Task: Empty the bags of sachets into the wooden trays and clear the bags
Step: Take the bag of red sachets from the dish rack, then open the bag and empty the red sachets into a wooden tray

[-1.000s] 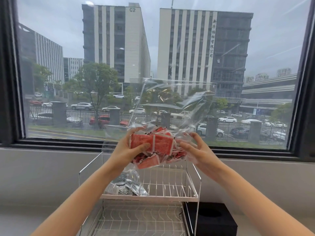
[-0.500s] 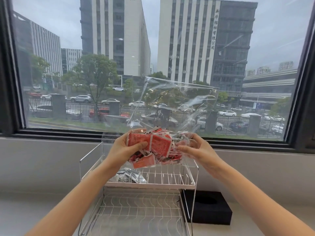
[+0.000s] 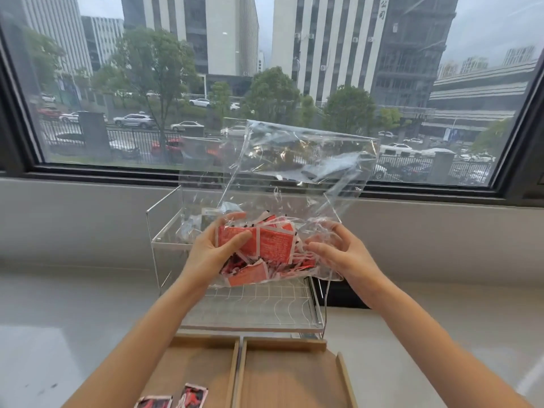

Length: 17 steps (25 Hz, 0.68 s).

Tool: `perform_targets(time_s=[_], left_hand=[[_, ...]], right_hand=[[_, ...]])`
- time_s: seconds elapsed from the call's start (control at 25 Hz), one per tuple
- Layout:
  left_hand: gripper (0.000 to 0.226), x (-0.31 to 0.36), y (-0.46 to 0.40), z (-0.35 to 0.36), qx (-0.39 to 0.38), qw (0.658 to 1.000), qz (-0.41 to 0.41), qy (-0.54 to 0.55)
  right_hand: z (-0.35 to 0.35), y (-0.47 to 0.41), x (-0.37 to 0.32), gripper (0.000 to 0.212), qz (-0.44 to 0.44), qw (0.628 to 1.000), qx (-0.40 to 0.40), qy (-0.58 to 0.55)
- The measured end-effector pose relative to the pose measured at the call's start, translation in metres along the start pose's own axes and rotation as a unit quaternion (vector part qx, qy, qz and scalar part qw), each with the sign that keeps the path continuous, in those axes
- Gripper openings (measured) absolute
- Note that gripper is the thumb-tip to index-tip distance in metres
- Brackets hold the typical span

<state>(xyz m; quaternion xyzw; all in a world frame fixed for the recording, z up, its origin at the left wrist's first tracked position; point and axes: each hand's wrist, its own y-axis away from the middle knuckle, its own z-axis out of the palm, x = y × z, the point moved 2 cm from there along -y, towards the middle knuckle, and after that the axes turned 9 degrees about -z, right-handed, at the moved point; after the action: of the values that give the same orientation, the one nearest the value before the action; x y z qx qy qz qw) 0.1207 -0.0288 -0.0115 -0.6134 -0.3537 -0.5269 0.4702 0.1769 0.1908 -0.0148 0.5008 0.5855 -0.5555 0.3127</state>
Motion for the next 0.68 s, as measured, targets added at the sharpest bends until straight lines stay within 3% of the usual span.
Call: perform_targets(time_s=[0.08,0.2,0.24,0.36,0.68], left_hand=[[0.032,-0.013,0.015,0.002,0.003,1.000,-0.015,0.002],[0.061,-0.038,0.037,0.002,0.027,0.999,-0.031,-0.014],[0.059,-0.048,0.045,0.003,0.037,0.998,-0.044,-0.015],[0.015,-0.078,0.069,0.009,0.045,0.994,-0.100,0.007],[0.011,-0.156,0.123,0.014,0.072,0.974,-0.215,0.015]], right_hand=[[0.004,0.018,0.009,0.063,0.011,0.999,0.004,0.038],[0.009,0.042,0.022,0.046,0.007,0.996,-0.009,0.085],[0.011,0.051,0.027,0.041,0.006,0.995,-0.017,0.101],[0.017,0.078,0.045,0.030,0.012,0.991,-0.025,0.131],[0.035,0.144,0.105,0.040,0.127,0.990,-0.039,0.043]])
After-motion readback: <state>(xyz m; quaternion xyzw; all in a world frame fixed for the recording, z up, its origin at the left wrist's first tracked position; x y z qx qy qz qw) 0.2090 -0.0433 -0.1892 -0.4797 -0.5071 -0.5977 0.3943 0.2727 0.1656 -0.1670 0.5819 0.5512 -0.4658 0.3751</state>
